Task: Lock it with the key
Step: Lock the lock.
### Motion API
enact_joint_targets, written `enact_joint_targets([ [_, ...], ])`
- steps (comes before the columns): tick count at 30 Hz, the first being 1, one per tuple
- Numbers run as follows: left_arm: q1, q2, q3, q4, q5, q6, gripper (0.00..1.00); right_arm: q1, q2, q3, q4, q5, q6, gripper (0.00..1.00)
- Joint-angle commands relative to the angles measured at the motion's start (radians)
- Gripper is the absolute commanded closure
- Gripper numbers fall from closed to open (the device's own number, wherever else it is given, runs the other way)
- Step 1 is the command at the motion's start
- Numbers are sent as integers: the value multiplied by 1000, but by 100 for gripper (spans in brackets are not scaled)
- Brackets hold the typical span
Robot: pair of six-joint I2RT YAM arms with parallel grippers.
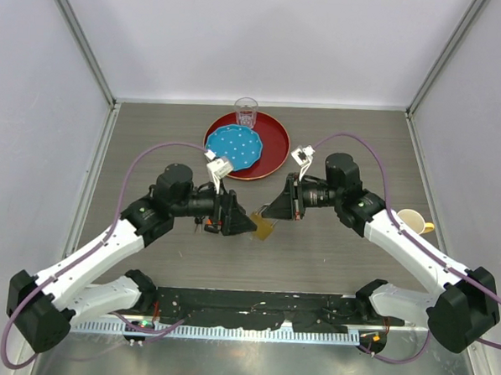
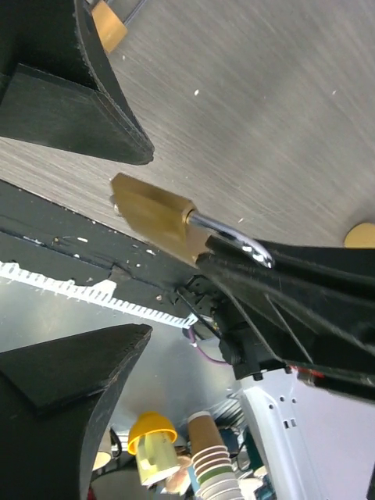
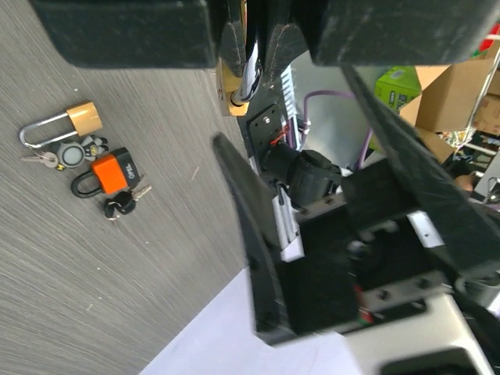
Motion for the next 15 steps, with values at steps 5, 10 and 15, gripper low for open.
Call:
enact_joint_targets([
  [5, -51, 120, -73, 337, 170, -58, 14, 1, -44, 45, 190, -117, 64, 98],
  [10, -120, 163, -78, 360, 178, -56, 41, -1, -42, 49, 190, -91, 64, 98],
  [15, -126, 161, -94, 371, 135, -76, 100, -8, -44, 55, 181, -46, 68, 98],
])
